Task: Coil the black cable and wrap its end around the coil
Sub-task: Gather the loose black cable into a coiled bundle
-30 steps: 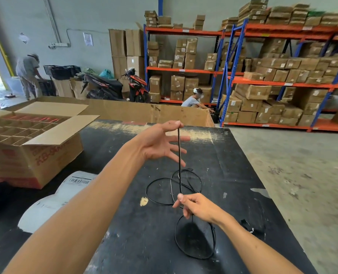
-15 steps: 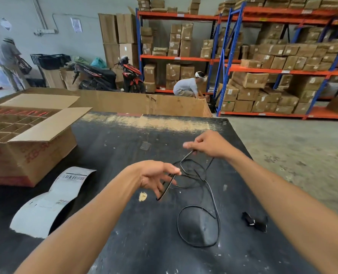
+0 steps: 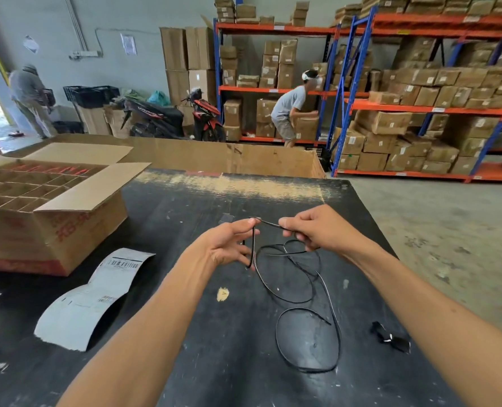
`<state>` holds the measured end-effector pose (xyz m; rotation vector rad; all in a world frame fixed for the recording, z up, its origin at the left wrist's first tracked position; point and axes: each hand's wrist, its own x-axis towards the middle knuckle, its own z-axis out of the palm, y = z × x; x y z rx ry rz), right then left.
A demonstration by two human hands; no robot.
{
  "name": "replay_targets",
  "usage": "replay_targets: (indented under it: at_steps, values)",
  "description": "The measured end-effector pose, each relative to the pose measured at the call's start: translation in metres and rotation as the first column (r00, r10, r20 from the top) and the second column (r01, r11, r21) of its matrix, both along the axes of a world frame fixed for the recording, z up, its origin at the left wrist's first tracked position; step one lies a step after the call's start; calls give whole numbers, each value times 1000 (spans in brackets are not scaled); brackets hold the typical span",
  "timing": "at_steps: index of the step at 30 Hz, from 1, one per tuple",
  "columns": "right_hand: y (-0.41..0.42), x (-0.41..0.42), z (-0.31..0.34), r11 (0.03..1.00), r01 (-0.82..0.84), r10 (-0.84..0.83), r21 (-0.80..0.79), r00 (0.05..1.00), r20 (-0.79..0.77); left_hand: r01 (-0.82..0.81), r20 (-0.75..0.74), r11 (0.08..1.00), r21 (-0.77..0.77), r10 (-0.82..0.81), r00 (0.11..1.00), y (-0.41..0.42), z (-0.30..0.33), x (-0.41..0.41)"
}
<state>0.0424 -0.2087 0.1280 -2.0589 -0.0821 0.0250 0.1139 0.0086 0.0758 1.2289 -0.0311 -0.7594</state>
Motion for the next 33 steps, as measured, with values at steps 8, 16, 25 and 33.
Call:
replay_targets:
  at_steps: [8, 16, 25, 33]
  values:
    - [4, -14, -19, 992, -39, 53, 122, 992, -118, 0, -5, 992, -128, 0, 1000, -16, 11, 1]
    - [15, -23, -38, 924, 50, 29, 379, 979, -201, -53, 0, 981, -184, 54, 999, -31, 27, -9]
    - [43, -28, -59, 788, 122, -174, 603, 984, 27, -187, -9, 943, -275, 192, 981, -35, 61, -6]
    - [32, -43, -110, 871, -3, -11, 491, 1000, 26, -175, 33, 877, -447, 212, 977, -12, 126, -1]
